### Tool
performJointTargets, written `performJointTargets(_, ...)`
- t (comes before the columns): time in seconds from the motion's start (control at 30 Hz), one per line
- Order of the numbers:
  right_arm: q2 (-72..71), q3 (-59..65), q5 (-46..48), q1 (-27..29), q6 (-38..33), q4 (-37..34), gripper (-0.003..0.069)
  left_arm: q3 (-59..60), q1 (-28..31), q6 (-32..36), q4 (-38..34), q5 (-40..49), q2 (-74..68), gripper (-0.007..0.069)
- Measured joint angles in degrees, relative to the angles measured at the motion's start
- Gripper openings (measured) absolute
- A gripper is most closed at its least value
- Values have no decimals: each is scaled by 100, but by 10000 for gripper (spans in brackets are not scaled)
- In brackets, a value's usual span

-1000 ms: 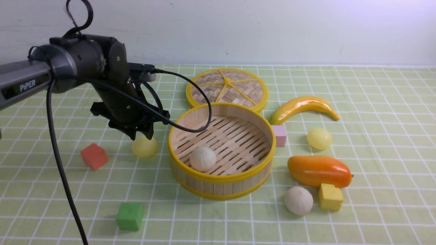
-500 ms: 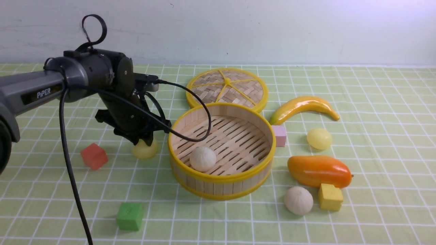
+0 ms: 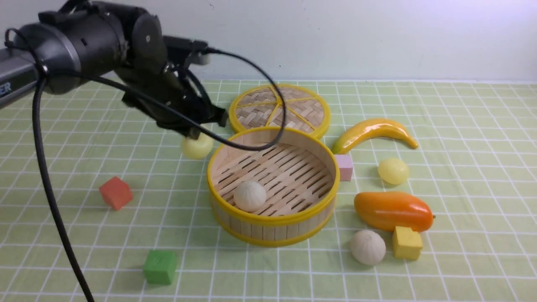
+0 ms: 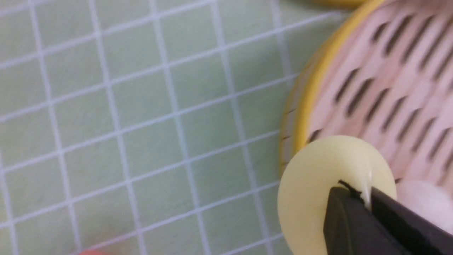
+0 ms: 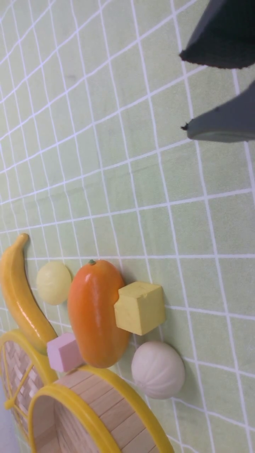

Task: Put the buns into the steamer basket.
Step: Use the left arm to put the steamed stuffed bun into the steamer

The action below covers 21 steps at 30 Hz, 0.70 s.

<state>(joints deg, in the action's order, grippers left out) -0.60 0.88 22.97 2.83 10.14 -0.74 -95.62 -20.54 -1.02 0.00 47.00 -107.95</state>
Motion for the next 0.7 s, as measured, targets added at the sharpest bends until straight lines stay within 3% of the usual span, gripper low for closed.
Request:
performJointTargets(0.23,0,0,0,0,0,0,241,-13,-317,102,-222,-713,-606,-11)
performJointTargets(0.4,0,0,0,0,0,0,241,-13,-294,102,0,-1017,-1168,49)
performJointTargets(0.7,0,0,0,0,0,0,241,-8,-294,-245,0,-901,-929,479)
